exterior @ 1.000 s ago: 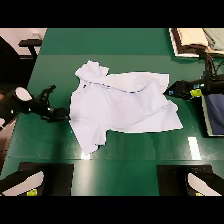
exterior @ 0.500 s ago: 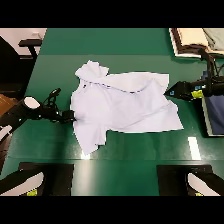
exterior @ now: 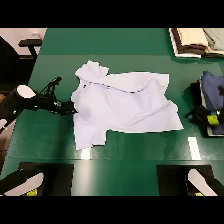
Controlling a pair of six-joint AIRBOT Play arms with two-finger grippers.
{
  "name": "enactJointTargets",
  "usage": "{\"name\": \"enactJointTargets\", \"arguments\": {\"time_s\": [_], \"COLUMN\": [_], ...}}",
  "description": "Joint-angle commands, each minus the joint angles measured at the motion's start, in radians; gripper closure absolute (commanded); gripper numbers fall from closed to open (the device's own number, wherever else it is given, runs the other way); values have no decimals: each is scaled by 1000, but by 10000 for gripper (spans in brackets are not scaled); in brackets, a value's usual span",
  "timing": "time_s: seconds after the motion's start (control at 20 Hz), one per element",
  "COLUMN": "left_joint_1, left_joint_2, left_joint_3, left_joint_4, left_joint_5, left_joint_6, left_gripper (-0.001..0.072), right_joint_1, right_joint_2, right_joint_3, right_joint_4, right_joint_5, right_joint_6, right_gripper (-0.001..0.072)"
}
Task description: Fold the shirts.
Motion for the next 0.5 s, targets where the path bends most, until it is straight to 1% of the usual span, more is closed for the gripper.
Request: {"name": "enactJointTargets", "arguments": {"time_s": [0.0, 0.1, 0.2, 0.4, 0.45], "left_joint_1": [0, 0, 0, 0, 0], "left_joint_2": [1, 1, 1, 1, 1], "left_joint_3": [22, 22, 22, 22, 22], "left_joint_4": [-3, -3, -3, -3, -3], "left_joint_5": [-10, -10, -10, -10, -10], "left_joint_6": [5, 6, 6, 5, 5], "left_gripper": [687, 686, 686, 686, 686], "right_joint_1": [-215, -244, -222, -85, -48], "right_joint_2": [-19, -67, -124, -220, -235], "right_joint_3": [-164, -211, -233, -217, -201], "right_joint_4": [21, 89, 119, 169, 170], "right_joint_5": [-21, -61, -125, -280, -310], "right_joint_6": [-40, -84, -84, -87, -86], "right_gripper": [324, 327, 334, 337, 357]}}
